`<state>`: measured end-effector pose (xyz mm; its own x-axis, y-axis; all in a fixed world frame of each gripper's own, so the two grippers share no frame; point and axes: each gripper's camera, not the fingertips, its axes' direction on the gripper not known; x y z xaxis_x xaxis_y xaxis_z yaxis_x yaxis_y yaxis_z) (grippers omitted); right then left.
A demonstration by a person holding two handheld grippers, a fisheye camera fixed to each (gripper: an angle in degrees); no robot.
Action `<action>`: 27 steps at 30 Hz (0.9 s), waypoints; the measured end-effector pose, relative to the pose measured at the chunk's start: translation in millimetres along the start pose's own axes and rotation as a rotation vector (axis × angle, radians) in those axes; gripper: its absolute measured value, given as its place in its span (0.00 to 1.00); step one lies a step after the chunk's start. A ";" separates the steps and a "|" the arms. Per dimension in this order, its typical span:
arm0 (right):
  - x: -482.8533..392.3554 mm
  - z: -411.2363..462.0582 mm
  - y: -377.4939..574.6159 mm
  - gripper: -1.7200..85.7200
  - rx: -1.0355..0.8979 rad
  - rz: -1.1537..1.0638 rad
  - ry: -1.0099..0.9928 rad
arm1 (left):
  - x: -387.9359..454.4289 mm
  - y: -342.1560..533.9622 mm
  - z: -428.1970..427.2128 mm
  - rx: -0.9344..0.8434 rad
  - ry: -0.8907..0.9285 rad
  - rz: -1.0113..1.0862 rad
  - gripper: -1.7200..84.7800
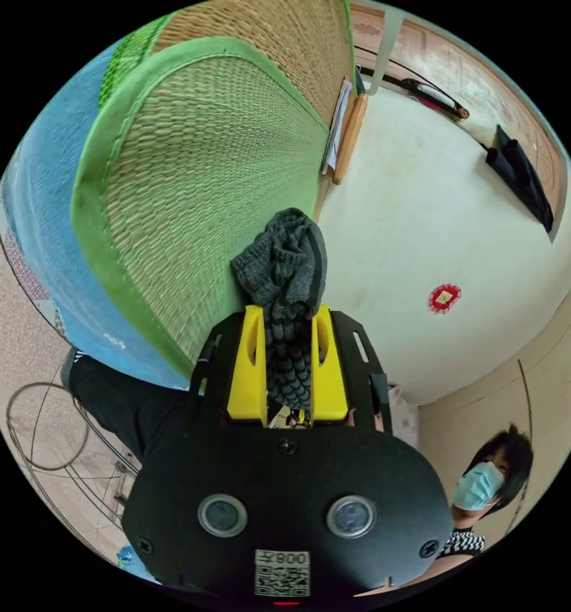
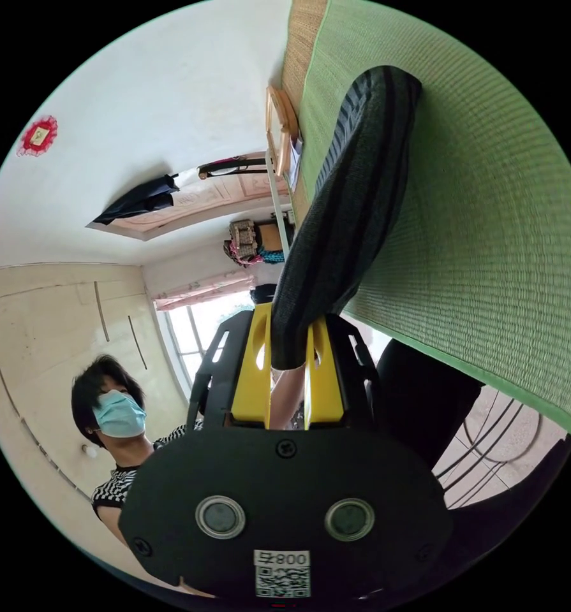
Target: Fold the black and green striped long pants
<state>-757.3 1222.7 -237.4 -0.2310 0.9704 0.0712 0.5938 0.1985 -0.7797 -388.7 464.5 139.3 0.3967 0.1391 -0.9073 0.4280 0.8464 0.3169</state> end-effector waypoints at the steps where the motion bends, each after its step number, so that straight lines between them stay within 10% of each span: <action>1: -1.3 -4.2 7.1 0.11 0.002 -0.005 0.008 | -1.4 5.8 3.9 -0.010 -0.013 0.008 0.15; 27: 43.9 -139.0 236.2 0.10 0.074 -0.088 -0.025 | -112.9 191.6 139.1 -0.071 -0.055 0.096 0.14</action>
<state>-520.0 1331.3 -332.0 -0.2996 0.9457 0.1262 0.5118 0.2709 -0.8153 -238.5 539.4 340.9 0.4778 0.1950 -0.8565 0.3281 0.8649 0.3799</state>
